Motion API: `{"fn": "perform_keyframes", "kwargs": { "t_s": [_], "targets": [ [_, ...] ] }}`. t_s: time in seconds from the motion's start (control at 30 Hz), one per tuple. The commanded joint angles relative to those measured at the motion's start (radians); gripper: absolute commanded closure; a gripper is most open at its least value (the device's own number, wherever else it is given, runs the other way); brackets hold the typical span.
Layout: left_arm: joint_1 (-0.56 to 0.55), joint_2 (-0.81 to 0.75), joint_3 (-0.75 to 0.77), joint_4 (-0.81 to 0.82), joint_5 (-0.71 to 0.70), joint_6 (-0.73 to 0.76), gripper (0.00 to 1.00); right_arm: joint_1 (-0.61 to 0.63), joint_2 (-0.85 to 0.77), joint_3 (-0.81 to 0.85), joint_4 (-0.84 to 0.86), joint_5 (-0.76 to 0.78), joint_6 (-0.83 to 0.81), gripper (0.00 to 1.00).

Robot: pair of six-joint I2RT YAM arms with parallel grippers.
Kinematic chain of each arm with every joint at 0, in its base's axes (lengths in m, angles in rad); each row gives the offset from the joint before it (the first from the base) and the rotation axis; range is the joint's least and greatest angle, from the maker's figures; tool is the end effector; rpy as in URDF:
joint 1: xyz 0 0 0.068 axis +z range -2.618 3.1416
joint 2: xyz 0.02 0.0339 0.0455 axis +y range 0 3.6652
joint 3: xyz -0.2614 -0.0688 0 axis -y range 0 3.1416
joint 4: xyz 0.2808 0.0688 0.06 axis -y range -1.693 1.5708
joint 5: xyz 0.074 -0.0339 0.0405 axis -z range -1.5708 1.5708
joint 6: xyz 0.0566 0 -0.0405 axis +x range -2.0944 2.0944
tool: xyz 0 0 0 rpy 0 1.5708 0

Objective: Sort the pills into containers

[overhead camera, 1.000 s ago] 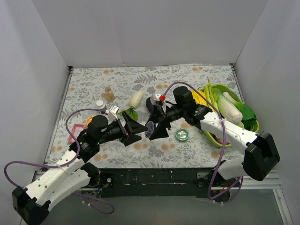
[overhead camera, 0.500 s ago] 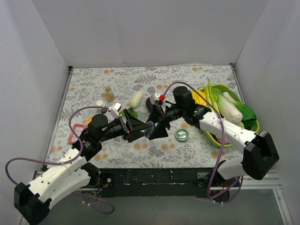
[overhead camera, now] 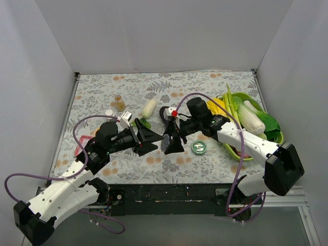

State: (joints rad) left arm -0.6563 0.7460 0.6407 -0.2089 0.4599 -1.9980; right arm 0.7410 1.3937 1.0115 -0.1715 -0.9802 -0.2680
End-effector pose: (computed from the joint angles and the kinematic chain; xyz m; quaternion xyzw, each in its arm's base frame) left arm 0.1686 -0.1616 0.2825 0.3848 -0.7003 0.5999 0.0409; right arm 0.2240 0.2687 0.2663 -0.5731 0.5638 0.5004 0.3213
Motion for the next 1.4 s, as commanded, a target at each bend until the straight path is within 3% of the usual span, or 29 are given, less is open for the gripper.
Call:
{"fn": "perform_keyframes", "kwargs": {
  "t_s": [0.0, 0.2, 0.37, 0.9, 1.2, 1.37],
  "targets": [
    [0.003, 0.01, 0.054, -0.009, 0.01, -0.033, 0.21, 0.008, -0.009, 0.024, -0.03, 0.025, -0.06, 0.94],
    [0.014, -0.02, 0.039, -0.107, -0.037, 0.01, 0.09, 0.006, -0.022, 0.022, 0.029, -0.04, 0.012, 0.94],
    [0.017, -0.034, -0.061, 0.014, -0.001, -0.042, 0.09, 0.006, -0.027, 0.019, 0.053, -0.074, 0.052, 0.94],
    [0.017, 0.064, -0.047, 0.112, 0.049, -0.042, 0.12, 0.005, -0.018, 0.001, 0.089, -0.089, 0.079, 0.94],
    [0.017, 0.07, -0.036, 0.135, 0.071, -0.05, 0.38, 0.006, -0.007, -0.011, 0.067, -0.069, 0.056, 0.94],
    [0.018, 0.066, 0.01, 0.065, 0.059, -0.01, 0.58, 0.008, -0.002, 0.001, -0.005, -0.009, -0.022, 0.94]
  ]
}}
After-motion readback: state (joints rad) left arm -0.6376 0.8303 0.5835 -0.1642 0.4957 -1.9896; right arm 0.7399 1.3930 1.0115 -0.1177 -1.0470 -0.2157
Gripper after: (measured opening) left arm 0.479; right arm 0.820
